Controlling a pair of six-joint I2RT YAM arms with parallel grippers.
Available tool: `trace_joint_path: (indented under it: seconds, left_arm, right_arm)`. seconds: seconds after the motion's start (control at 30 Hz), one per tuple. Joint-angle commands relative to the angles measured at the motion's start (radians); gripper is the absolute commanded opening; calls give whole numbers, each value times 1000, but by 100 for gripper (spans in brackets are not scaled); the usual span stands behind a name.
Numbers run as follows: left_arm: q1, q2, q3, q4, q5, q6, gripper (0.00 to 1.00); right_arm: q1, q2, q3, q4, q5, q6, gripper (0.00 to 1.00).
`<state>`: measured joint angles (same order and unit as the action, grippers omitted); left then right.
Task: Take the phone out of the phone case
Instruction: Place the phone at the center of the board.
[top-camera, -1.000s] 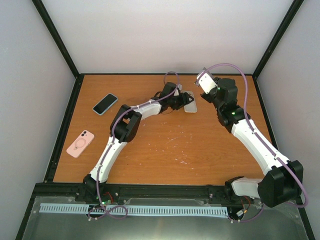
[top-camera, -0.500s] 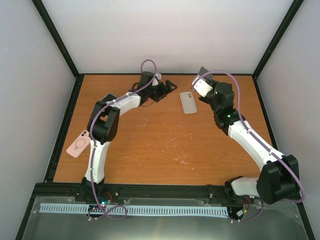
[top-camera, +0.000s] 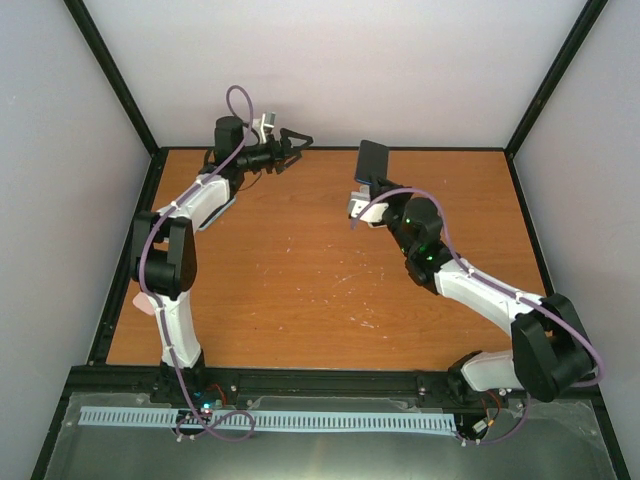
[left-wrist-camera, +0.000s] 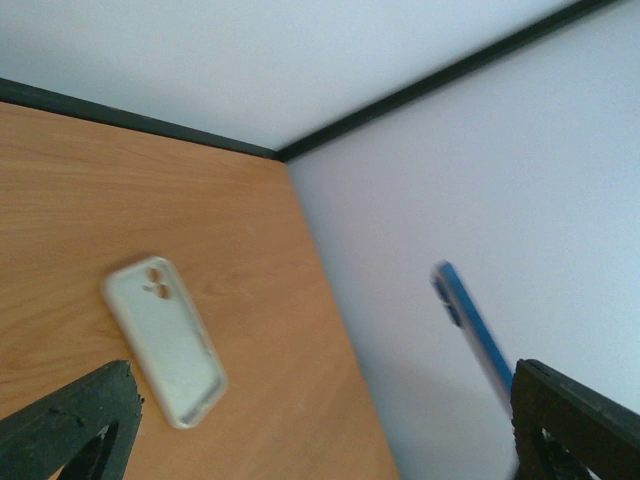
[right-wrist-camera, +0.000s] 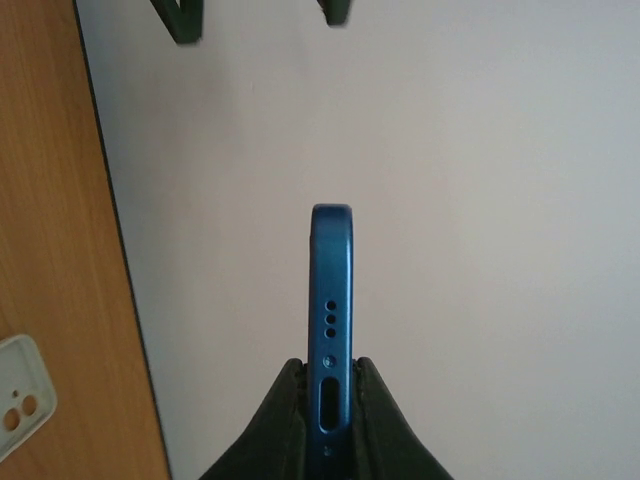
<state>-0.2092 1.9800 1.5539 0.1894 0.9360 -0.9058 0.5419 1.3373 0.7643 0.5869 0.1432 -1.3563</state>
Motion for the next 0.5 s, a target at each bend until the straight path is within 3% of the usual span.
trace_joint_path:
  seconds: [0.0,0.13,0.3,0.47]
  left_arm:
    - [-11,-41,-69,230,206,-203,96]
    - [-14,-45,-84,312,258,-266,86]
    - [-30,-26,-70,295,324,-283,77]
    - [-41,-6,-54,323,356,-299,73]
  right_arm:
    - [42,13,-8,220,-2,-148,3]
    - [71,36,-17,237,-28,-190,3]
    - [93,78,-15,271,-53,-225,3]
    - [102,121,-7,306,-90,-245,3]
